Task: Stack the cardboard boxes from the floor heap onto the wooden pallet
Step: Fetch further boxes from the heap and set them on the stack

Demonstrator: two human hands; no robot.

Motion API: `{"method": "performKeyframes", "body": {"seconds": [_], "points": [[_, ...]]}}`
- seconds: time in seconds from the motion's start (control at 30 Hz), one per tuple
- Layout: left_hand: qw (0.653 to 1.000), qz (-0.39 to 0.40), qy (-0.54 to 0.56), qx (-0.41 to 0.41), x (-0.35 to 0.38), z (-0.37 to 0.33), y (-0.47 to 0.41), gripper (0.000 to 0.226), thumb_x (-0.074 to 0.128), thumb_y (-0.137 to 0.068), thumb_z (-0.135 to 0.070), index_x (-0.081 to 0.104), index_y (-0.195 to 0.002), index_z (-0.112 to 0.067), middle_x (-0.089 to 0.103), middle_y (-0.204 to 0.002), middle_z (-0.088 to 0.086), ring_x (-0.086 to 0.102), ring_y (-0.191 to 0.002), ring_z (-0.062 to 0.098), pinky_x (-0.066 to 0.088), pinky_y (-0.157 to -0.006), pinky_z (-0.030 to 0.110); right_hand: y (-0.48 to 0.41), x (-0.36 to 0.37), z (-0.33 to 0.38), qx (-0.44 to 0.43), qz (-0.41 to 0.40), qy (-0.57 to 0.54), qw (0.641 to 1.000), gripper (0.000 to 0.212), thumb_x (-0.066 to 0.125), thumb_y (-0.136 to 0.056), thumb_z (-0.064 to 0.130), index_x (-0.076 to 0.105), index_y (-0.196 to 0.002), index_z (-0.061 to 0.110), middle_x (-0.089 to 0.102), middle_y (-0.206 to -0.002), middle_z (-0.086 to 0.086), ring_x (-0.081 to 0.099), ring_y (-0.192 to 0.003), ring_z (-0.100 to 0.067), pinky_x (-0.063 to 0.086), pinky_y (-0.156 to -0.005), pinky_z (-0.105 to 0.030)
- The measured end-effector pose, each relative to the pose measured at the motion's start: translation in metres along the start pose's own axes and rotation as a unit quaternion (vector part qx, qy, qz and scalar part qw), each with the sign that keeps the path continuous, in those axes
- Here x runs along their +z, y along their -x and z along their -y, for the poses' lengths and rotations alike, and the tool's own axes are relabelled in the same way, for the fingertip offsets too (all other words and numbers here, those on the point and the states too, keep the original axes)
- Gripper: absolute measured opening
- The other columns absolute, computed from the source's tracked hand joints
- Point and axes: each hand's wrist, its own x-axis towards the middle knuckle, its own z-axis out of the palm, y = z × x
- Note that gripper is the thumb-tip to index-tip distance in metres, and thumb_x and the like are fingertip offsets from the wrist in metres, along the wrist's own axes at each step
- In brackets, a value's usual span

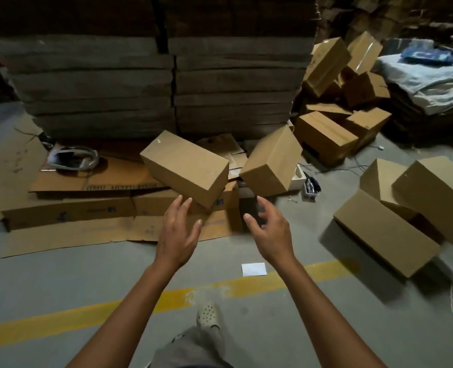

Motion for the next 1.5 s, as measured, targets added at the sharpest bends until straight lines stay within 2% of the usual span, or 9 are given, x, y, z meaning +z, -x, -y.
{"method": "performKeyframes", "body": {"seconds": [0.17,0.33,0.4,0.57,0.7,1.1,1.23,1.37,1.5], "points": [[0.997,0.014,0.011,-0.071,0.032,0.030,-0.123,0.058,0.059,-0.099,-0.030,0.039,-0.151,-0.015,0.031,-0.160,0.009,0.026,-0.147,0.023,0.023,-0.111,0.030,-0.138,0.035,-0.003,0.039,0.055,0.010,0.998,0.060,0.063,-0.095,0.039,0.044,-0.149,0.021,0.050,-0.148,-0.002,0.058,-0.121,-0.016,0.047,-0.089,-0.027],[0.969,-0.012,0.123,-0.215,0.061,0.046,-0.216,0.055,0.057,-0.100,-0.030,0.039,-0.151,-0.018,0.035,-0.157,0.005,0.035,-0.143,0.023,0.035,-0.110,0.038,-0.252,0.055,-0.012,0.090,0.091,0.002,0.992,0.057,0.064,-0.095,0.037,0.046,-0.147,0.021,0.054,-0.144,-0.003,0.059,-0.116,-0.016,0.052,-0.096,-0.036],[0.917,-0.028,0.240,-0.317,0.075,0.054,-0.251,0.054,0.058,-0.100,-0.030,0.040,-0.150,-0.018,0.039,-0.154,0.004,0.038,-0.141,0.025,0.038,-0.108,0.040,-0.298,0.063,-0.020,0.111,0.099,-0.002,0.989,0.056,0.064,-0.095,0.036,0.047,-0.146,0.021,0.056,-0.142,-0.005,0.060,-0.114,-0.017,0.052,-0.098,-0.041],[0.696,-0.062,0.516,-0.496,0.122,0.103,-0.335,0.077,0.064,-0.087,-0.057,0.040,-0.151,-0.021,0.036,-0.158,0.012,0.037,-0.143,0.030,0.038,-0.110,0.045,-0.409,0.091,-0.057,0.156,0.140,-0.001,0.978,0.053,0.064,-0.096,0.033,0.049,-0.145,0.020,0.059,-0.138,-0.003,0.056,-0.116,-0.014,0.046,-0.102,-0.036],[0.645,-0.116,0.539,-0.529,0.153,0.121,-0.391,0.064,0.048,-0.102,-0.043,0.027,-0.157,-0.018,0.026,-0.161,0.018,0.026,-0.148,0.033,0.028,-0.118,0.049,-0.499,0.124,-0.099,0.189,0.186,0.013,0.964,0.052,0.065,-0.093,0.036,0.052,-0.142,0.021,0.061,-0.135,-0.006,0.056,-0.123,-0.023,0.046,-0.107,-0.048],[0.552,-0.171,0.507,-0.640,0.271,0.218,-0.476,0.072,0.044,-0.102,-0.051,0.025,-0.157,-0.009,0.024,-0.162,0.019,0.022,-0.150,0.034,0.024,-0.120,0.052,-0.665,0.230,-0.221,0.244,0.319,0.092,0.911,0.056,0.066,-0.092,0.035,0.052,-0.142,0.014,0.061,-0.134,-0.008,0.056,-0.124,-0.028,0.045,-0.105,-0.042],[0.517,-0.183,0.521,-0.654,0.310,0.259,-0.488,0.078,0.038,-0.101,-0.059,0.020,-0.159,-0.009,0.018,-0.164,0.019,0.016,-0.152,0.034,0.019,-0.122,0.051,-0.692,0.277,-0.261,0.210,0.363,0.133,0.898,0.049,0.064,-0.088,0.040,0.059,-0.131,0.017,0.065,-0.125,-0.007,0.060,-0.117,-0.030,0.049,-0.100,-0.048],[0.482,-0.157,0.529,-0.681,0.339,0.291,-0.489,0.087,0.033,-0.098,-0.068,0.015,-0.159,-0.009,0.012,-0.166,0.019,0.013,-0.153,0.034,0.016,-0.120,0.054,-0.705,0.320,-0.284,0.192,0.398,0.178,0.879,0.066,0.062,-0.092,0.043,0.041,-0.148,0.013,0.054,-0.143,-0.011,0.053,-0.127,-0.033,0.046,-0.104,-0.045],[0.435,-0.097,0.585,-0.677,0.354,0.305,-0.487,0.101,0.029,-0.091,-0.079,0.010,-0.160,-0.007,0.020,-0.163,0.021,0.023,-0.149,0.040,0.013,-0.117,0.064,-0.703,0.348,-0.294,0.214,0.405,0.150,0.876,0.053,0.067,-0.090,0.034,0.049,-0.135,0.013,0.057,-0.133,-0.011,0.054,-0.120,-0.029,0.048,-0.099,-0.043]]}}
